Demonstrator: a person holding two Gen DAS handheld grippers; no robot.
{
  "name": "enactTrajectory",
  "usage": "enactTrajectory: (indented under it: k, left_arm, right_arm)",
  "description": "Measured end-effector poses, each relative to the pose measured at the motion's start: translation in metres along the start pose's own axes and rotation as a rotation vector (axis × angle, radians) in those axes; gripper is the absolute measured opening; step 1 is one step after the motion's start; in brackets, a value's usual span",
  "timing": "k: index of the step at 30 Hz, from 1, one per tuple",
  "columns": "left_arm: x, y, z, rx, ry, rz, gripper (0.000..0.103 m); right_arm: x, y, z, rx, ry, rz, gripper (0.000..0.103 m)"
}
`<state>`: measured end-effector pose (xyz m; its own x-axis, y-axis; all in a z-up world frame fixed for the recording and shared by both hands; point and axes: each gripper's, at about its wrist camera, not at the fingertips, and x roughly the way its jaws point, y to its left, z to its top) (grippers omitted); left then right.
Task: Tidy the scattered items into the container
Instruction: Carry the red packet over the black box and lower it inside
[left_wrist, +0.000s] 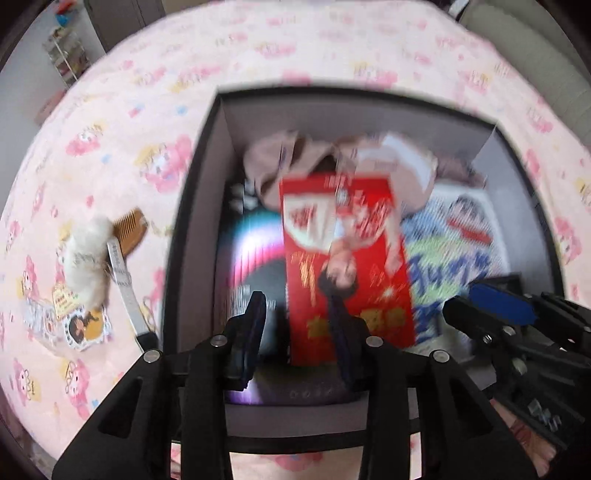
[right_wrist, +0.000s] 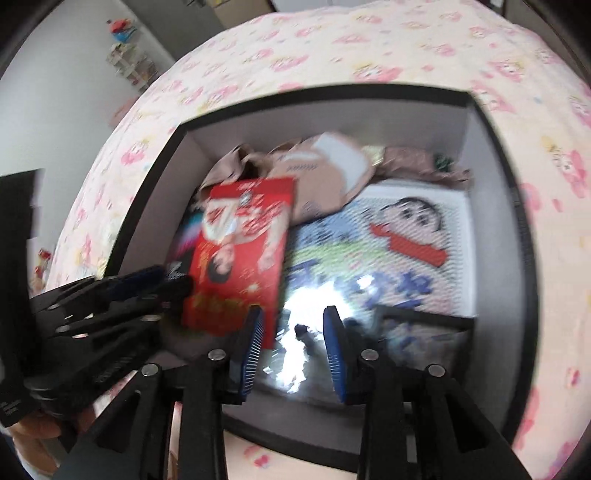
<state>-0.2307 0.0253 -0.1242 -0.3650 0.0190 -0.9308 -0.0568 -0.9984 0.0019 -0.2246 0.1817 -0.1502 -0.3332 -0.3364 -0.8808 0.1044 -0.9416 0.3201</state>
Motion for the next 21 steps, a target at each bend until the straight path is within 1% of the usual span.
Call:
enactTrajectory:
  k: [2, 3, 5, 6, 7, 8, 9, 11, 13, 17, 19, 21]
  left_arm:
    - [-0.003, -0.004, 0.003, 0.013, -0.025, -0.025, 0.034]
    - [0.001, -0.008, 0.007, 0.028, -0.013, -0.058, 0.034]
    - [0.016, -0.014, 0.009, 0.035, 0.037, -0.132, 0.034]
    - [0.022, -0.022, 0.011, 0.037, 0.061, -0.151, 0.03]
    - [0.028, -0.026, 0.008, 0.041, 0.081, -0.16, 0.028]
    - [0.035, -0.028, 0.007, 0.05, 0.103, -0.141, 0.026]
    - [0.036, -0.031, 0.009, 0.06, 0.105, -0.116, 0.024]
    - [0.035, -0.031, 0.013, 0.05, 0.125, -0.081, 0.024]
    - [0.032, -0.026, 0.018, 0.019, 0.137, -0.086, 0.024]
    - [0.01, -0.008, 0.02, -0.03, 0.066, -0.136, 0.024]
    - [0.002, -0.003, 0.02, -0.04, 0.035, -0.13, 0.024]
    - [0.001, 0.002, 0.022, -0.042, 0.023, -0.133, 0.024]
  right_arm:
    - [-0.003, -0.009, 0.003, 0.029, -0.033, -0.031, 0.029]
    - [-0.003, -0.011, 0.006, 0.039, -0.044, -0.041, 0.029]
    - [-0.004, -0.017, 0.01, 0.048, -0.063, -0.059, 0.029]
    - [-0.002, -0.011, 0.012, 0.047, -0.068, -0.067, 0.029]
    - [-0.002, -0.011, 0.014, 0.04, -0.071, -0.078, 0.029]
    - [-0.003, -0.013, 0.018, 0.035, -0.072, -0.086, 0.029]
    - [-0.003, -0.013, 0.019, 0.031, -0.074, -0.093, 0.029]
    - [-0.005, -0.018, 0.021, 0.037, -0.08, -0.105, 0.029]
    - [-0.004, -0.022, 0.024, 0.051, -0.074, -0.091, 0.029]
    - [-0.001, -0.026, 0.025, 0.07, -0.05, -0.026, 0.029]
    - [0.007, -0.022, 0.025, 0.069, -0.017, 0.025, 0.029]
    - [0.017, -0.017, 0.024, 0.065, 0.021, 0.07, 0.029]
